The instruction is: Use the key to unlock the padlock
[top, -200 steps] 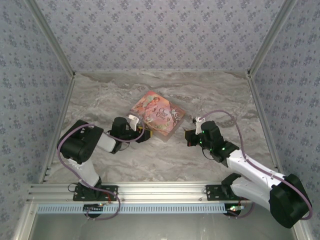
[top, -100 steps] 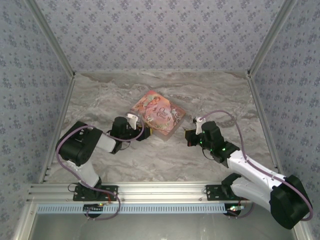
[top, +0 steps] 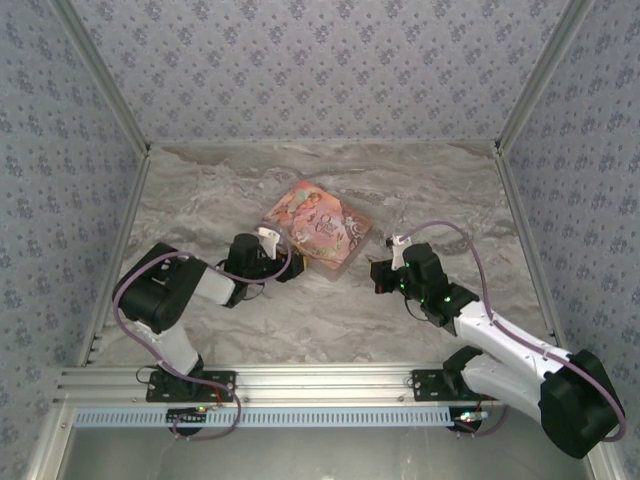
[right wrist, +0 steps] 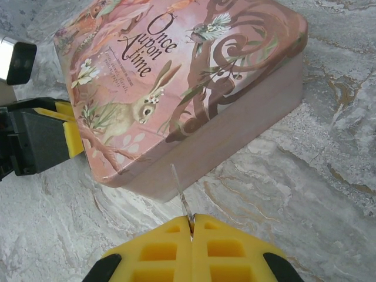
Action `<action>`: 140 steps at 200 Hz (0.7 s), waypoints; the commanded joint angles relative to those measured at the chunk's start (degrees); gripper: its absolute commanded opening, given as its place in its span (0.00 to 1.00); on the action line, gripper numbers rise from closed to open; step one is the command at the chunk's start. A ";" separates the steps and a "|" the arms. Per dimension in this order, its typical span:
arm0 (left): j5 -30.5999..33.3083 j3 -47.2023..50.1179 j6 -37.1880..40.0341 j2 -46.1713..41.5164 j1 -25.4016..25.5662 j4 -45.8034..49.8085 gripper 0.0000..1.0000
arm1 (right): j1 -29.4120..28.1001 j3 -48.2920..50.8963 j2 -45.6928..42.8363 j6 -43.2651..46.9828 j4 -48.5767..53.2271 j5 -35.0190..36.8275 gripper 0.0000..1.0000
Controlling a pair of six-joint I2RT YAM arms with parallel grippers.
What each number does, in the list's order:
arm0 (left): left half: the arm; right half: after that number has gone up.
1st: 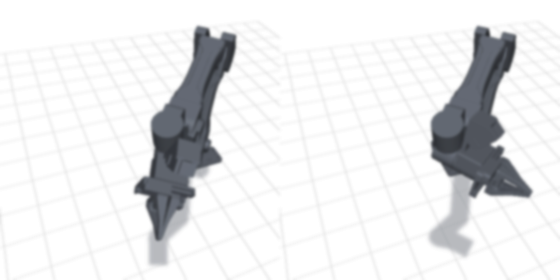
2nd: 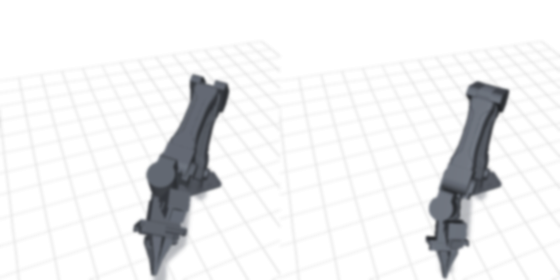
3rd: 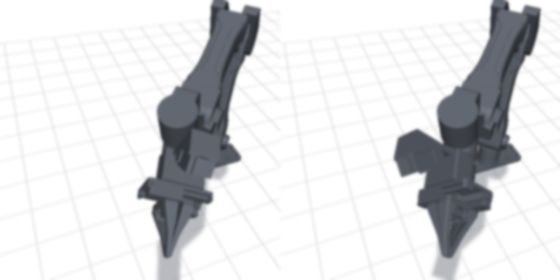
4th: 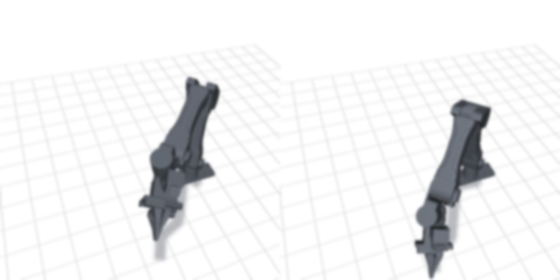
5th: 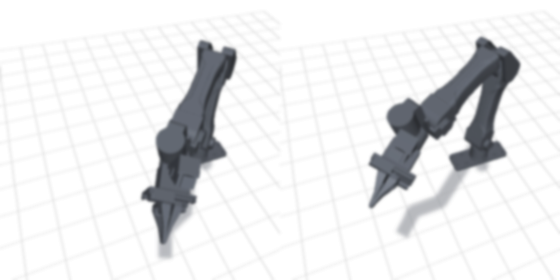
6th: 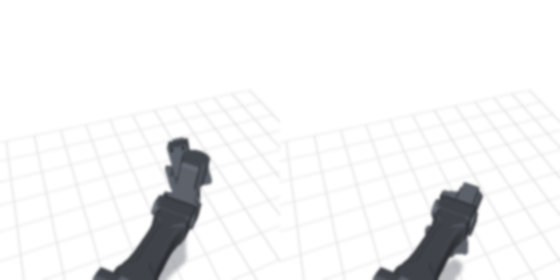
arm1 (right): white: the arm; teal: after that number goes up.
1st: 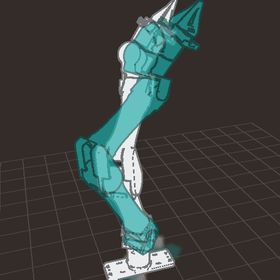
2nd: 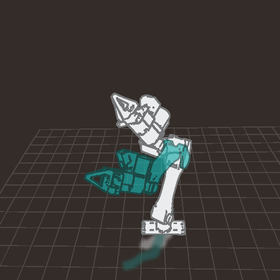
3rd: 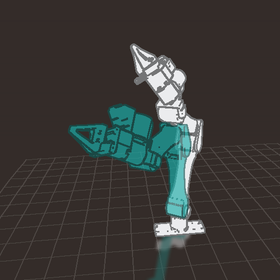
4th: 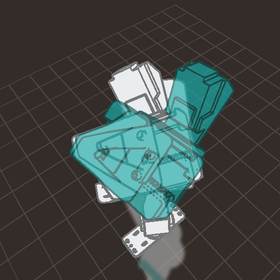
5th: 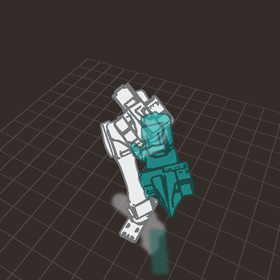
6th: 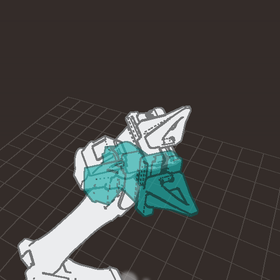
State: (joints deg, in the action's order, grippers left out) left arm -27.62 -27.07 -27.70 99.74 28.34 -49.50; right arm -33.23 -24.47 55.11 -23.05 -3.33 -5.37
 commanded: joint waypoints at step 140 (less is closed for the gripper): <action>1.40 -1.54 -3.01 2.13 1.00 -1.21 0.38 | 0.32 1.57 -1.15 -0.35 -1.22 -0.08 0.00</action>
State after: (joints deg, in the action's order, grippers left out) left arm -26.98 -27.68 -29.89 101.69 29.02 -49.71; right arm -33.23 -23.73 54.74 -23.05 -3.55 -5.37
